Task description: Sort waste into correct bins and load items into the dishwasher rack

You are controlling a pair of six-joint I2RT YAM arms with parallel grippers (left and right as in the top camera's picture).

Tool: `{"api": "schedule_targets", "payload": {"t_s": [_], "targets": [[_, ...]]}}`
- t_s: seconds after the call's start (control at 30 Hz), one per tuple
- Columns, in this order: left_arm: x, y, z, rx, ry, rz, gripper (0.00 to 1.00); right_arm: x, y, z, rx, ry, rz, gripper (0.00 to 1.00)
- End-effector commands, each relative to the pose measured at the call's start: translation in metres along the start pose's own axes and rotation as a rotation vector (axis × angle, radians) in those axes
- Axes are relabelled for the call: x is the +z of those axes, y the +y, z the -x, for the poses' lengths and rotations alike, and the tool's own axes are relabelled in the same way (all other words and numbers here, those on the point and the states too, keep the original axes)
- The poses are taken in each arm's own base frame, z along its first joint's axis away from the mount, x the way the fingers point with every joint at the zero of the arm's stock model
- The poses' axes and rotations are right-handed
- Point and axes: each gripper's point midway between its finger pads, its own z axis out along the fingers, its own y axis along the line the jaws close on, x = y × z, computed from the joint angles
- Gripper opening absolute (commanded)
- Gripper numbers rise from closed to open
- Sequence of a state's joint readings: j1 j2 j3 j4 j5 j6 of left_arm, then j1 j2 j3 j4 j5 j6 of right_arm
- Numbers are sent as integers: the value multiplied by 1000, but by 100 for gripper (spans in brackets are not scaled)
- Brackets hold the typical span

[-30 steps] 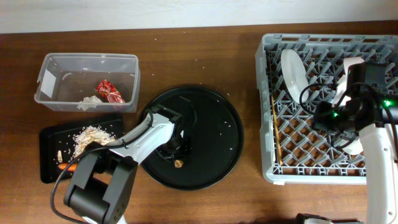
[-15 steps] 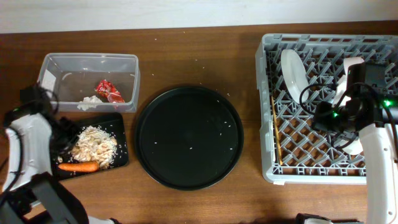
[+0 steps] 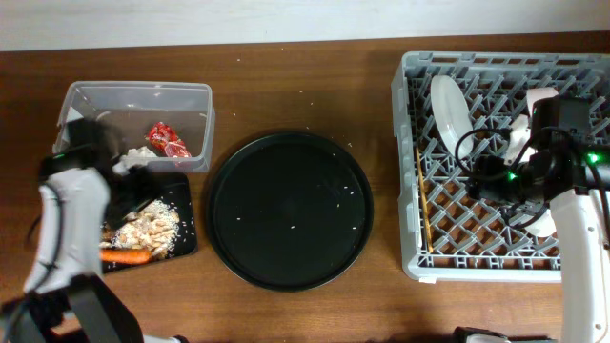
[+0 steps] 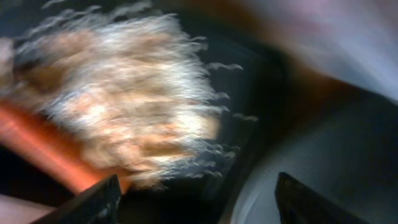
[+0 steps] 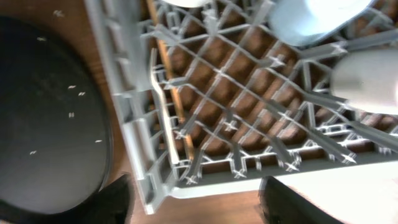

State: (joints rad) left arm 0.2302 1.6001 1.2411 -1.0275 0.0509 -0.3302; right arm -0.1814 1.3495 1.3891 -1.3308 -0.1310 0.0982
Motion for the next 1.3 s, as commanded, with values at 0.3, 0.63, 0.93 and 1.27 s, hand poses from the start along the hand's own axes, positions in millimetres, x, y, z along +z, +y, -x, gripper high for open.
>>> {"api": "schedule_targets", "payload": {"t_s": [0.3,0.63,0.93,1.27], "targets": [[-53,-56,-108,504,-126,-104,99,7,51,-40,-255,-98,95,99],[-121,-34,-127,424,-673,-362,99,-41,35,-85,-290,-549,150,99],[-121,-33,-127,424,-672,-361,99,-42,34,-90,-291,-555,151,99],[-121,-33,-127,424,-672,-361,99,-17,37,-59,-311,-1151,234,99]]}}
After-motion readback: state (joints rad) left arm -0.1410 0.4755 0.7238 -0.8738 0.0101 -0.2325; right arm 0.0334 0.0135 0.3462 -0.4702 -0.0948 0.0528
